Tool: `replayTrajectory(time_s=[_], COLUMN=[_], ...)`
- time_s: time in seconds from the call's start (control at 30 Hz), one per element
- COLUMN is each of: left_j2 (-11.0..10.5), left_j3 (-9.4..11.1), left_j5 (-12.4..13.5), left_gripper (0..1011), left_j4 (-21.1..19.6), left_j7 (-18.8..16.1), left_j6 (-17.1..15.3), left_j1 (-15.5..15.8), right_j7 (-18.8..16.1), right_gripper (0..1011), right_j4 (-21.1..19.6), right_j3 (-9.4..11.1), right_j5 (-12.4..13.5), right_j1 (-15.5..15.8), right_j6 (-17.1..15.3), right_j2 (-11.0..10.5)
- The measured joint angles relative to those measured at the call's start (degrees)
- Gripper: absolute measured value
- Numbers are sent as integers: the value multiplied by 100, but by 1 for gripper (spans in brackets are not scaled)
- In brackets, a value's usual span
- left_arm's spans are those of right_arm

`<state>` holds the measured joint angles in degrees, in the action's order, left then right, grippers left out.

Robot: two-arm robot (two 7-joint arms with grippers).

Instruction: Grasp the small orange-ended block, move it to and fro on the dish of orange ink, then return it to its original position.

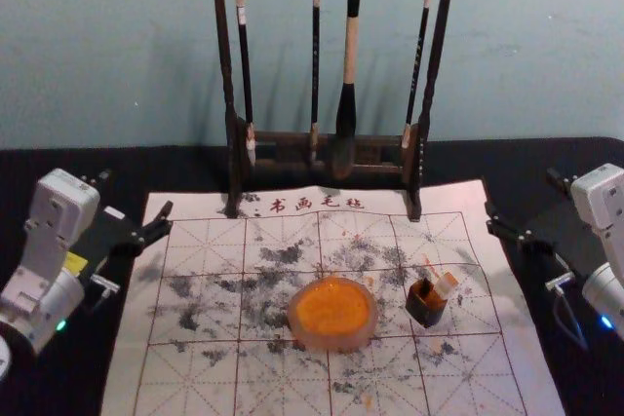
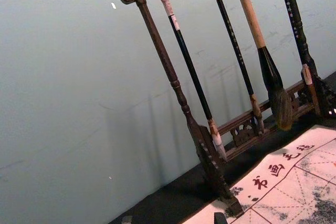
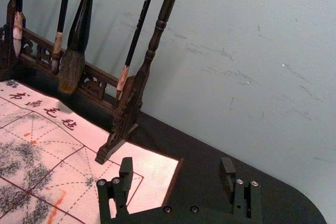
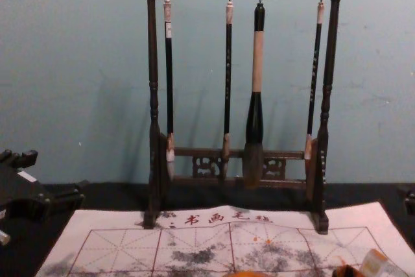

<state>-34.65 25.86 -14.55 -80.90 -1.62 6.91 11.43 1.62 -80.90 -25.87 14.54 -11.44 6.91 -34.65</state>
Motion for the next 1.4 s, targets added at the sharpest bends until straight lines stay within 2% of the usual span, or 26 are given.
replayTrajectory(time_s=[1.4], left_j2=[0], left_j3=[0], left_j5=[0], left_gripper=[1010], left_j4=[0], left_j7=[0], left_j6=[0], left_j1=[0], right_j7=[0], right_gripper=[1002], right_j4=[0], right_j3=[0], right_j5=[0], right_j1=[0], right_j6=[0], right_j2=[0])
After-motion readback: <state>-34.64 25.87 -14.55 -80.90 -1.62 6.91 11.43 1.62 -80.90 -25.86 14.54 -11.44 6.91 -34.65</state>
